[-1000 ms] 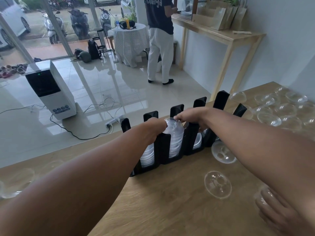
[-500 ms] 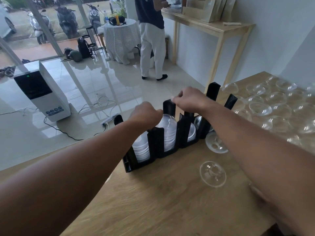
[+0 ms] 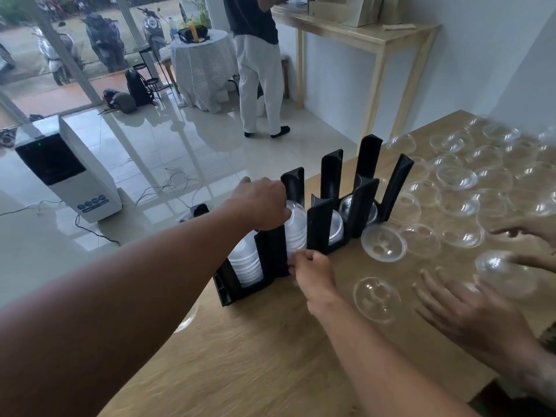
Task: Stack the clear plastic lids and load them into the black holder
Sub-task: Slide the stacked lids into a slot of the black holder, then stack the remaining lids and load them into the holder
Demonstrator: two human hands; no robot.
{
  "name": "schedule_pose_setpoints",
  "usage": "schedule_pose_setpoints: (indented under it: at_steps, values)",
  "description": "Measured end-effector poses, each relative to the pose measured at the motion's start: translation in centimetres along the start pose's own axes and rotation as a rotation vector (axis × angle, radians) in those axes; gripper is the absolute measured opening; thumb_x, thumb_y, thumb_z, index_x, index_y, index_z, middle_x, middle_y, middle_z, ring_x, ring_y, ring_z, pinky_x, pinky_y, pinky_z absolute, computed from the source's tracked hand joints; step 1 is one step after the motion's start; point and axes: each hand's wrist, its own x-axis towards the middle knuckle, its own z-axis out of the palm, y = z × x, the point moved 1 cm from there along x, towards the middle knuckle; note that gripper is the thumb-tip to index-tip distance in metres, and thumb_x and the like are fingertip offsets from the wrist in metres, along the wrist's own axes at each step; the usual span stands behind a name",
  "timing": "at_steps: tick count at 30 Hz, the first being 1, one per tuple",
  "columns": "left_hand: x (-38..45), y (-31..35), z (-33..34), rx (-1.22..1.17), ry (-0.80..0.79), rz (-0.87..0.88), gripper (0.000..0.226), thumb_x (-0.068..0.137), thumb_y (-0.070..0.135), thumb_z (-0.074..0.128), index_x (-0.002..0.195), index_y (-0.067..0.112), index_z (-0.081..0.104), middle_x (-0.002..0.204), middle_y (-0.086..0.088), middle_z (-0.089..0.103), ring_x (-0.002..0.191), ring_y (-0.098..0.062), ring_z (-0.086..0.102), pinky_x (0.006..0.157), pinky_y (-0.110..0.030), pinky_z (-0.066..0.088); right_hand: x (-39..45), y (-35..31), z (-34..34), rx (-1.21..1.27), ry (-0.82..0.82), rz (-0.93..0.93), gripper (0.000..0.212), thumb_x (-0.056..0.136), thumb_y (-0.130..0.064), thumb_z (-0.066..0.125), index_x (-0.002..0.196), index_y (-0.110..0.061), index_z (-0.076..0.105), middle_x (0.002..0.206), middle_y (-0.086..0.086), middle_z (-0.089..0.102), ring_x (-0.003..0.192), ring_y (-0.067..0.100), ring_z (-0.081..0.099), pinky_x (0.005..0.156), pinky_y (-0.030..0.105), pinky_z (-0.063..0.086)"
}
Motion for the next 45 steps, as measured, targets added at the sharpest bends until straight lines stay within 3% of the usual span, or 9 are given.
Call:
schedule_pose_setpoints:
  at_steps: [5, 9, 15, 21, 26, 29, 34, 39, 45]
  values:
    - [0.5, -0.3, 0.4, 0.031, 0.052, -0.009, 0.023, 0.09, 0.039, 0.054, 0.089, 0.027, 0.073, 0.087, 0.006, 0.068, 0.091, -0.02, 0.062, 0.084, -0.04, 0.024, 0.8, -0.5, 0.5, 0.099, 0.042, 0.044, 0.035, 0.095, -0.03, 0.066, 0.1, 0.004, 0.07, 0.081, 0.007, 0.069, 0.07, 0.016, 0.058, 0.062, 0.027, 0.047]
    - [0.8, -0.9, 0.6, 0.014, 0.081, -0.003, 0.018, 0.089, 0.036, 0.06, 0.101, 0.034, 0.073, 0.103, 0.012, 0.071, 0.101, -0.016, 0.062, 0.083, -0.039, 0.019, 0.7, -1.0, 0.8, 0.152, 0.051, 0.048, 0.021, 0.098, -0.032, 0.066, 0.086, -0.015, 0.062, 0.078, 0.004, 0.06, 0.07, 0.014, 0.054, 0.057, 0.024, 0.042]
    - [0.6, -1.0, 0.6, -0.043, 0.083, -0.017, 0.019, 0.087, 0.04, 0.063, 0.102, 0.038, 0.074, 0.106, 0.016, 0.07, 0.102, -0.015, 0.06, 0.083, -0.04, 0.019, 0.7, -1.4, 0.7, 0.15, 0.058, 0.088, 0.025, 0.099, -0.035, 0.064, 0.084, -0.016, 0.058, 0.068, 0.0, 0.053, 0.05, 0.01, 0.038, 0.051, 0.024, 0.035]
    - [-0.7, -0.9, -0.5, -0.147, 0.114, -0.07, 0.021, 0.09, 0.038, 0.057, 0.095, 0.033, 0.077, 0.088, 0.012, 0.07, 0.094, -0.018, 0.061, 0.086, -0.041, 0.02, -0.2, -1.3, -0.1, 0.162, 0.06, 0.072, 0.015, 0.098, -0.027, 0.063, 0.106, -0.014, 0.067, 0.098, 0.002, 0.07, 0.082, 0.014, 0.06, 0.076, 0.03, 0.048]
    - [-3.9, -2.7, -3.3, -0.345, 0.34, -0.07, 0.023, 0.093, 0.034, 0.058, 0.105, 0.03, 0.077, 0.105, 0.016, 0.074, 0.104, -0.015, 0.063, 0.096, -0.038, 0.029, -1.9, -0.7, -1.2, 0.081, 0.179, -0.042, 0.011, 0.098, -0.028, 0.064, 0.103, -0.019, 0.067, 0.094, 0.0, 0.071, 0.081, 0.013, 0.063, 0.062, 0.026, 0.043]
    - [-7.4, -5.1, -4.6, -0.461, 0.453, -0.087, 0.018, 0.092, 0.032, 0.061, 0.1, 0.03, 0.077, 0.087, 0.021, 0.067, 0.098, -0.013, 0.066, 0.105, -0.043, 0.04, -3.6, 0.1, -1.1, 0.017, 0.228, -0.106, 0.008, 0.097, -0.026, 0.063, 0.098, -0.021, 0.068, 0.087, 0.0, 0.073, 0.073, 0.015, 0.064, 0.061, 0.029, 0.047]
    - [-14.5, -9.9, -3.8, -0.613, 0.548, -0.165, 0.016, 0.089, 0.036, 0.061, 0.095, 0.031, 0.075, 0.079, 0.024, 0.067, 0.086, -0.009, 0.069, 0.098, -0.047, 0.051, -7.6, 2.2, 1.0, -0.083, 0.235, -0.171, 0.008, 0.094, -0.024, 0.061, 0.095, -0.019, 0.067, 0.087, 0.003, 0.073, 0.073, 0.02, 0.065, 0.074, 0.041, 0.056]
    - [-21.7, -15.1, 0.6, -0.509, 0.438, -0.268, 0.011, 0.089, 0.042, 0.066, 0.095, 0.034, 0.071, 0.075, 0.031, 0.058, 0.082, -0.004, 0.064, 0.095, -0.047, 0.051, -11.6, 4.2, 4.6, -0.254, 0.144, -0.181, 0.009, 0.095, -0.029, 0.062, 0.095, -0.022, 0.067, 0.089, 0.001, 0.073, 0.083, 0.024, 0.069, 0.082, 0.046, 0.059]
    - [-30.4, -19.9, 7.4, -0.417, 0.112, -0.351, 0.034, 0.083, 0.062, 0.061, 0.11, 0.041, 0.066, 0.108, 0.026, 0.068, 0.102, -0.009, 0.065, 0.096, -0.039, 0.049, -15.4, 6.3, 10.3, -0.599, -0.032, -0.289, 0.012, 0.091, -0.036, 0.068, 0.097, -0.028, 0.063, 0.094, -0.011, 0.07, 0.082, 0.008, 0.064, 0.075, 0.031, 0.053]
